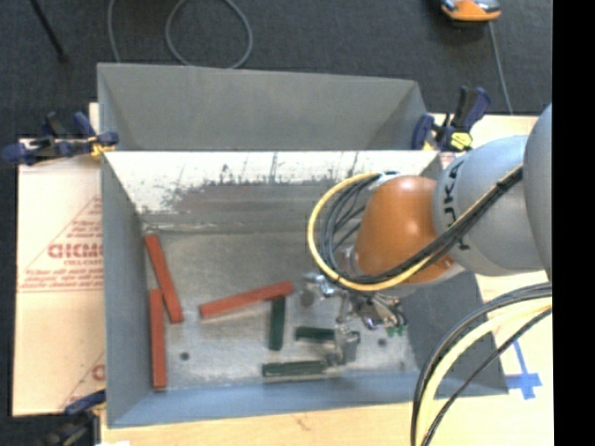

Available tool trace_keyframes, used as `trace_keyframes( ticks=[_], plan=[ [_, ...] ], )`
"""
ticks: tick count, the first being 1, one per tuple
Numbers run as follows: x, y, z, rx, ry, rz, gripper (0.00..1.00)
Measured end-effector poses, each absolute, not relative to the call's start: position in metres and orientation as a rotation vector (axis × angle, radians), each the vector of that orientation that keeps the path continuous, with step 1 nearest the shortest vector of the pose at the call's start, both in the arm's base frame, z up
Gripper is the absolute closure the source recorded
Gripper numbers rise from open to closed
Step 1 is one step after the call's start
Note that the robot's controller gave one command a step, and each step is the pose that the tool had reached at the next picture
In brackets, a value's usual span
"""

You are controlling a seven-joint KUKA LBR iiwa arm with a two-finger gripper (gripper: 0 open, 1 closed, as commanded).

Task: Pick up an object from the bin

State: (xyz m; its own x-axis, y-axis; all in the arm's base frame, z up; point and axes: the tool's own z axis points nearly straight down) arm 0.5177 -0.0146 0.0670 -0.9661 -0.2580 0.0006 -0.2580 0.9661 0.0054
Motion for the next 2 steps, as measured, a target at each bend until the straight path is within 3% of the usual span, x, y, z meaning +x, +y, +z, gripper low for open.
trace_keyframes(
  ticks=[1,2],
  plan=[
    [0.552,-0.074,0.071,0.541,-3.101,0.006,0.00],
    [0.499,-0.016,0.070,0.709,-3.060,-0.005,0.00]
  ],
)
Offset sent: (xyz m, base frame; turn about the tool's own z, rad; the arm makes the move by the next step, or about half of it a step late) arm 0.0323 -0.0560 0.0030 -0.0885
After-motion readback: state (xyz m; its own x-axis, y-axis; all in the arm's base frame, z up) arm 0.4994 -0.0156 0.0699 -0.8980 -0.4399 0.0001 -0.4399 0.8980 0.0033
